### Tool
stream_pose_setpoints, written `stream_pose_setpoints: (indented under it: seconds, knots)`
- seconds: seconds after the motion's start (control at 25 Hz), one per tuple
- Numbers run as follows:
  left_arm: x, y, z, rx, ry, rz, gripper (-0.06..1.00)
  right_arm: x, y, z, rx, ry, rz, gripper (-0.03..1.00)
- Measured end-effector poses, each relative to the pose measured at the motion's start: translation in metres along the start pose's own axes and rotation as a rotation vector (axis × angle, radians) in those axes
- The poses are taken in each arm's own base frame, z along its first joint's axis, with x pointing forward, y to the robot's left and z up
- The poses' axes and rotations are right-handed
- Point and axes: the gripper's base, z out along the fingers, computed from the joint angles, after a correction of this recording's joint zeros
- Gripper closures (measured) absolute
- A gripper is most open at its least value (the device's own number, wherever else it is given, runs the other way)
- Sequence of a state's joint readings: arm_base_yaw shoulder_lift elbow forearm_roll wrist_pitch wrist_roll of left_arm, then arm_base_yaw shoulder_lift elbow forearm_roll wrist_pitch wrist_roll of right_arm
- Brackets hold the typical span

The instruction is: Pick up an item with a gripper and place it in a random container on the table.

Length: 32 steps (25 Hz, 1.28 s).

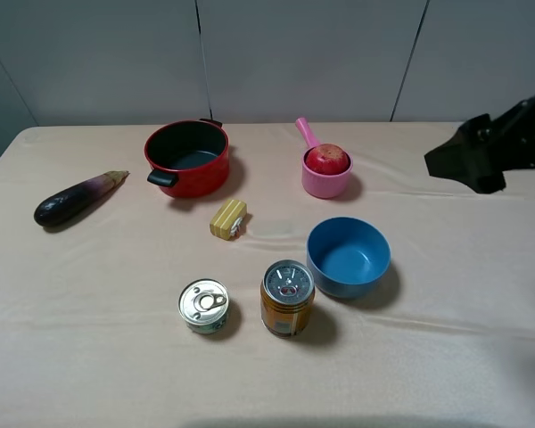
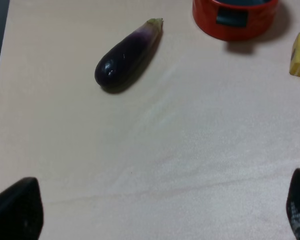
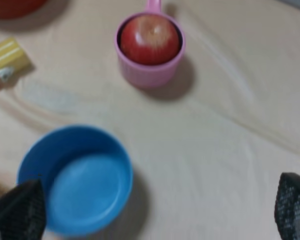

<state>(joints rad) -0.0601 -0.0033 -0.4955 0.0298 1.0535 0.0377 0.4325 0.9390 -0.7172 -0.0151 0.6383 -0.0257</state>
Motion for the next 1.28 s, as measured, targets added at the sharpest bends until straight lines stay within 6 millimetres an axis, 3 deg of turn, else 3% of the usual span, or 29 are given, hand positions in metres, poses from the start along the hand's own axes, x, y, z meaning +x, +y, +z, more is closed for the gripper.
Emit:
stream_pose_setpoints:
  seconds: [0.28,0.56,0.88,1.28]
  knots:
    - [0.000,0.000,0.000,0.000,0.000,0.000,-0.04,0.040,0.001,-0.038,0.001,0.046,0.035,0.27]
    - [0.000,0.000,0.000,0.000,0.000,0.000,-0.04,0.084,0.002,-0.059,0.003,0.018,0.076,0.27]
    - [0.000,0.000,0.000,0.000,0.000,0.000,-0.04,0.111,0.003,-0.081,0.004,-0.034,0.092,0.27]
    - [0.000,0.000,0.000,0.000,0.000,0.000,-0.04,0.140,0.001,-0.119,0.113,-0.330,0.138,0.27]
